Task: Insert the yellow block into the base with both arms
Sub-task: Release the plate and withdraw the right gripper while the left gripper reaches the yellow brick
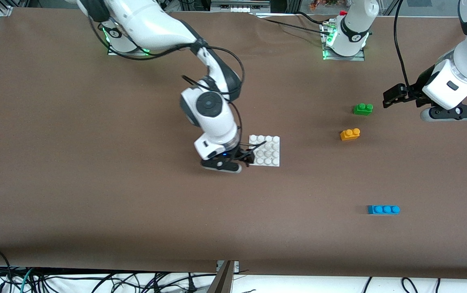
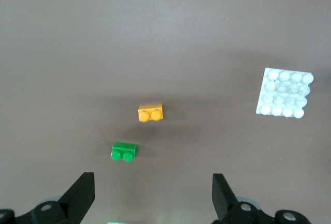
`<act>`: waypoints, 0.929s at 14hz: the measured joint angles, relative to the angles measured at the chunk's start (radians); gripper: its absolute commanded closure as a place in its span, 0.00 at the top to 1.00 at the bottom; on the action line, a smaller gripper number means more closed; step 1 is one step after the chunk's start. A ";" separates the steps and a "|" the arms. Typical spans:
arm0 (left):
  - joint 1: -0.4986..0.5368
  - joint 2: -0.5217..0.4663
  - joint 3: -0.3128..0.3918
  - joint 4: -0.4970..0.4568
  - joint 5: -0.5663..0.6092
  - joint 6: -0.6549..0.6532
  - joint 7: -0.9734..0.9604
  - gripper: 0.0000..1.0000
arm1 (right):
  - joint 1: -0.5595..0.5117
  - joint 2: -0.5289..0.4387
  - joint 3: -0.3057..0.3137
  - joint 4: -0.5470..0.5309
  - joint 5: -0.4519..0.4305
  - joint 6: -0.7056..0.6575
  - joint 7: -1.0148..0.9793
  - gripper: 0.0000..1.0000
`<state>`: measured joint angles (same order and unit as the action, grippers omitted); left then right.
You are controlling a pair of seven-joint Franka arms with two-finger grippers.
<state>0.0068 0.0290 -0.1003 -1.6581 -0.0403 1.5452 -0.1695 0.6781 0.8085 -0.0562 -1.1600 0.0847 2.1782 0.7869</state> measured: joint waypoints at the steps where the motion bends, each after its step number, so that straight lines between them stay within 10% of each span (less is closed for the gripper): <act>1: 0.001 0.007 0.003 0.000 0.000 -0.014 0.000 1.00 | -0.044 -0.058 -0.001 -0.029 0.001 -0.051 -0.063 0.99; 7: 0.006 0.153 0.008 -0.007 0.012 -0.002 0.000 1.00 | -0.323 -0.444 0.043 -0.319 0.004 -0.268 -0.391 0.99; 13: 0.001 0.276 0.001 -0.221 0.124 0.379 0.000 1.00 | -0.525 -0.699 0.065 -0.444 -0.025 -0.435 -0.612 0.99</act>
<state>0.0081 0.3047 -0.0990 -1.8793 0.0837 1.9241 -0.1695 0.1528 0.1094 0.0092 -1.6036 0.0601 1.7433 0.1750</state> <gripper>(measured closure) 0.000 0.009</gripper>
